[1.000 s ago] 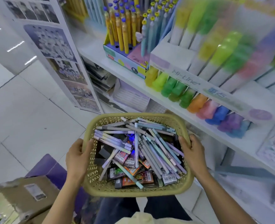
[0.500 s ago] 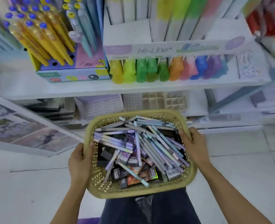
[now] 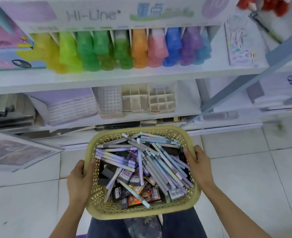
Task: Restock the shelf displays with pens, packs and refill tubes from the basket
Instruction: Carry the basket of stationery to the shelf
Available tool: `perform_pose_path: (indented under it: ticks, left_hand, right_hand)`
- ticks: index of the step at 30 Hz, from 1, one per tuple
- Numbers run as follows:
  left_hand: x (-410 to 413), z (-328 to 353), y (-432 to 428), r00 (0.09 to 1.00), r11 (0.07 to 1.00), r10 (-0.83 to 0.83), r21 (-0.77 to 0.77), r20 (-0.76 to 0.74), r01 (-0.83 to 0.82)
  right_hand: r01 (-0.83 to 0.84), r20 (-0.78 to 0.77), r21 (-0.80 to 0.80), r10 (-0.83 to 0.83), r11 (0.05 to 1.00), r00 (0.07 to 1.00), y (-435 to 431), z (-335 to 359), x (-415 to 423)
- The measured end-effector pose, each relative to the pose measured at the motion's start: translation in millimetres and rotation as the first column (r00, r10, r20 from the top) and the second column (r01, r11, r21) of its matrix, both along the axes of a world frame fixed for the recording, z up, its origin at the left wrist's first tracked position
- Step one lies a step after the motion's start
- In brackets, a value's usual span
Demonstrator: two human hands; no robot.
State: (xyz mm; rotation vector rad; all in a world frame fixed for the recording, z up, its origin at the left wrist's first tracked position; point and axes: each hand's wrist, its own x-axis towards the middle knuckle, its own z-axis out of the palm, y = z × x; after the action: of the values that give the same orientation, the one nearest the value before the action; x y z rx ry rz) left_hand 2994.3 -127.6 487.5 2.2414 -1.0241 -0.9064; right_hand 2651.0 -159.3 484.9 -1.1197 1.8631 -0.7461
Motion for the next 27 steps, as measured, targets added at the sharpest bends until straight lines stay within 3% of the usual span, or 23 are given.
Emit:
perform_pose_path:
  ticks: [9, 15, 27]
  left_hand:
    - [12, -141, -5, 0.996, 0.986, -0.072, 0.157, 0.058, 0.062]
    - [24, -268, -28, 0.989, 0.959, -0.136, 0.260, 0.062, 0.116]
    - [34, -528, -52, 0.969, 0.955, -0.164, 0.274, 0.186, 0.109]
  right_hand:
    - [0.046, 0.038, 0.079, -0.049, 0.996, 0.998, 2, -139, 8]
    - [0.068, 0.036, 0.118, -0.073, 0.991, 0.997, -5, -271, 21]
    - [0.056, -0.141, 0.059, -0.047, 0.997, 0.989, -37, -534, 39]
